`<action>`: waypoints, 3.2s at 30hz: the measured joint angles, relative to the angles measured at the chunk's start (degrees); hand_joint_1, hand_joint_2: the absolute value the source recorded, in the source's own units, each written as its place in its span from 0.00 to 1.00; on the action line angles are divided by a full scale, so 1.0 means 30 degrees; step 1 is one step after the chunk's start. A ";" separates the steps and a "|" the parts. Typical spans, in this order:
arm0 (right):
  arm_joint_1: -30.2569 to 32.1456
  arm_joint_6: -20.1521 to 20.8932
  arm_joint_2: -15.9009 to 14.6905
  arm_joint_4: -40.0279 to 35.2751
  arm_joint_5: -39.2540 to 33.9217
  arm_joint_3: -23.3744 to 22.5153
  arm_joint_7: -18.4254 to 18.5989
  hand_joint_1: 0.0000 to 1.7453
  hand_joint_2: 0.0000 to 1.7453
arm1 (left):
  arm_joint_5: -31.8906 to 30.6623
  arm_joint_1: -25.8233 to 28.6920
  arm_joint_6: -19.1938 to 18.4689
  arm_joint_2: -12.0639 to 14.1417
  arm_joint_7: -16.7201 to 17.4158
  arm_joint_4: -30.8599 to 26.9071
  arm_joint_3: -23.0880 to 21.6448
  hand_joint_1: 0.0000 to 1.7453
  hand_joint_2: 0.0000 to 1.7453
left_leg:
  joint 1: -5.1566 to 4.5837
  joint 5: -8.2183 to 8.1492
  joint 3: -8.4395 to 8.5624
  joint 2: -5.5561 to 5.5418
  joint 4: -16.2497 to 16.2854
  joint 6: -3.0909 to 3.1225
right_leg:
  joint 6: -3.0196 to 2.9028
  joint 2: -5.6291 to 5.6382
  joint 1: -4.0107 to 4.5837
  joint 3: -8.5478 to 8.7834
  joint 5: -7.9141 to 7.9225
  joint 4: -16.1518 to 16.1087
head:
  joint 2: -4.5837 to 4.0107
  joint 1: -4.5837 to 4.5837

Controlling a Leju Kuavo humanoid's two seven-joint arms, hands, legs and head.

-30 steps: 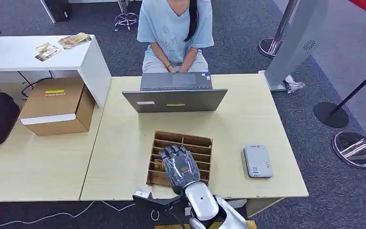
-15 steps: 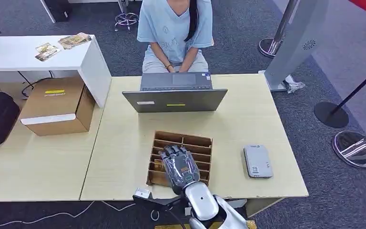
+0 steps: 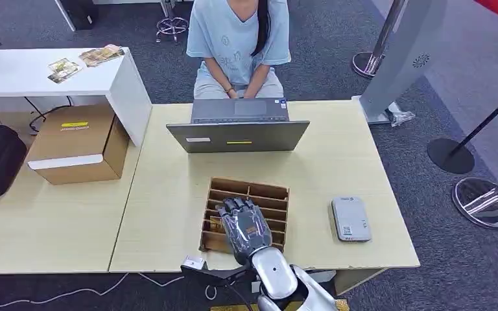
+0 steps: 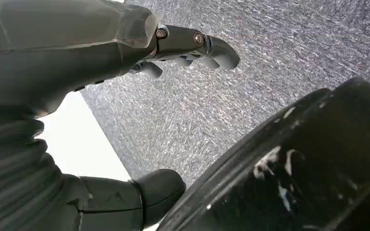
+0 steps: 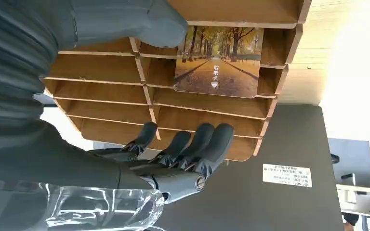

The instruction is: Pass the card to the sensor for recognition and then transmit it.

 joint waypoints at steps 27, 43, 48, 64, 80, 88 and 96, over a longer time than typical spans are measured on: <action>-0.0232 0.0058 0.0000 0.0350 -0.0372 0.0000 -0.0175 0.51 1.00 | -0.0087 -0.0001 -0.0138 0.0000 -0.0022 0.0000 0.0000 0.00 1.00 | 0.0000 0.0000 0.0000 0.0000 0.0000 0.0000 | 0.0000 0.0000 0.0000 0.0000 0.0000 0.0001 | 0.0000 0.0000; -0.0327 0.0058 0.0000 0.0481 -0.0393 0.0000 -0.0197 0.72 1.00 | -0.0087 -0.0001 -0.0138 0.0000 -0.0022 0.0000 0.0000 0.00 1.00 | 0.0000 0.0000 0.0000 0.0000 0.0000 0.0000 | 0.0000 0.0000 0.0000 0.0001 0.0000 0.0001 | 0.0000 0.0007; -0.0343 0.0058 0.0000 0.0481 -0.0401 0.0000 -0.0219 0.72 1.00 | -0.0087 -0.0001 -0.0138 0.0000 -0.0022 0.0000 0.0000 0.00 1.00 | 0.0000 0.0000 0.0000 0.0000 0.0000 0.0000 | 0.0000 0.0000 0.0000 0.0001 0.0000 0.0001 | 0.0000 0.0000; -0.0349 -0.0182 0.0000 0.0466 -0.0984 0.0000 -0.0459 1.00 1.00 | -0.0197 0.0000 -0.0138 0.0007 -0.0022 0.0000 0.0007 0.00 1.00 | 0.0000 0.0001 0.0001 0.0000 0.0000 0.0000 | 0.0000 0.0000 0.0000 0.0001 0.0000 0.0002 | 0.0000 0.0000; 0.0171 -0.0277 -0.0117 -0.1618 -0.4445 -0.0496 -0.2026 1.00 1.00 | -0.0532 0.0000 -0.0167 0.0015 -0.0015 0.0000 0.0007 0.00 1.00 | 0.0000 0.0000 -0.0001 0.0002 0.0000 0.0000 | 0.0000 0.0002 0.0000 -0.0006 -0.0001 0.0000 | 0.0000 0.0000; 0.0379 -0.0262 -0.0292 -0.1959 -0.6554 -0.0627 -0.3124 1.00 1.00 | -0.0546 0.0006 -0.0167 0.0022 -0.0022 0.0000 0.0007 0.00 1.00 | 0.0000 0.0000 -0.0001 0.0001 0.0000 -0.0001 | 0.0000 0.0002 0.0000 -0.0006 0.0000 0.0001 | 0.0000 0.0001; 0.0519 -0.1385 -0.0466 -0.3039 -0.9516 -0.0889 -0.5393 1.00 1.00 | -0.0721 0.0004 -0.0167 0.0029 -0.0037 0.0000 0.0007 0.00 1.00 | 0.0000 0.0000 0.0000 0.0002 0.0000 0.0000 | 0.0000 0.0002 0.0000 -0.0007 -0.0001 0.0000 | 0.0000 0.0007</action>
